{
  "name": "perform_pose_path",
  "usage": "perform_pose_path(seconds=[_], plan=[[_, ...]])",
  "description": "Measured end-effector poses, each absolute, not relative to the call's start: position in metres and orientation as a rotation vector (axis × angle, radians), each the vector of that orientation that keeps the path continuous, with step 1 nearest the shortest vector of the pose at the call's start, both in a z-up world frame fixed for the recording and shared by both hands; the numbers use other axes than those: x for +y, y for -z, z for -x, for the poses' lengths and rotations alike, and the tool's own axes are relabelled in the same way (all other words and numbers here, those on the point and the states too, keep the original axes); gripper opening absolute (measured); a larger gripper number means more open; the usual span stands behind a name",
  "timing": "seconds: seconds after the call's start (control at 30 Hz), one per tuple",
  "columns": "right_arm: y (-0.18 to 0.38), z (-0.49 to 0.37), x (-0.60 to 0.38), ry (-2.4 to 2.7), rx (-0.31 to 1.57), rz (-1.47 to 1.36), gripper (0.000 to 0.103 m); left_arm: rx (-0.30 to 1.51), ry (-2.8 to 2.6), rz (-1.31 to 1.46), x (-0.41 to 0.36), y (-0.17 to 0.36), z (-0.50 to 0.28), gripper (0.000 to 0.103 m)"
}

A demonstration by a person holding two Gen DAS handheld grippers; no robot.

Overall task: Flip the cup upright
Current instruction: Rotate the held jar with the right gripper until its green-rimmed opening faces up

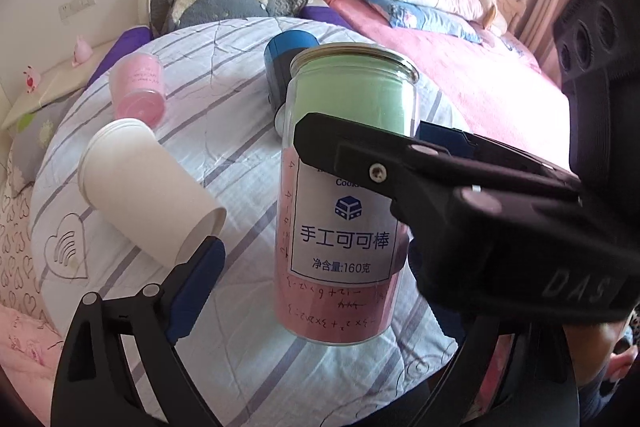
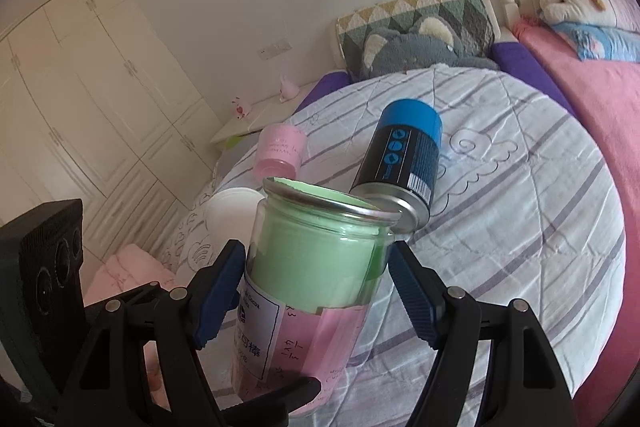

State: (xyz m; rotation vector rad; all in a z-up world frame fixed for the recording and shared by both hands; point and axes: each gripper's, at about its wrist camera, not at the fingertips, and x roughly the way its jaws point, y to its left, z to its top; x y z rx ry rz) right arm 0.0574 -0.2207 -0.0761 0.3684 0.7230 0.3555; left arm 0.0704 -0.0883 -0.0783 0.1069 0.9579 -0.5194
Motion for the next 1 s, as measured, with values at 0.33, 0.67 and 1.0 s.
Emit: perform_pose_path(seconds=[0.33,0.67,1.0], plan=[[0.078,-0.057,-0.209,-0.302,0.565,-0.223,0.075,0.937,0.54,-0.043,-0.088,0.087,-0.087,0.103],[0.074,-0.05,-0.207,-0.293,0.533,-0.187,0.075,0.988,0.574,0.009,-0.076,0.095,-0.088,0.103],[0.071,-0.024,-0.196,-0.297,0.493,-0.139,0.075,0.97,0.555,-0.055,-0.069,0.099,-0.07,0.103]])
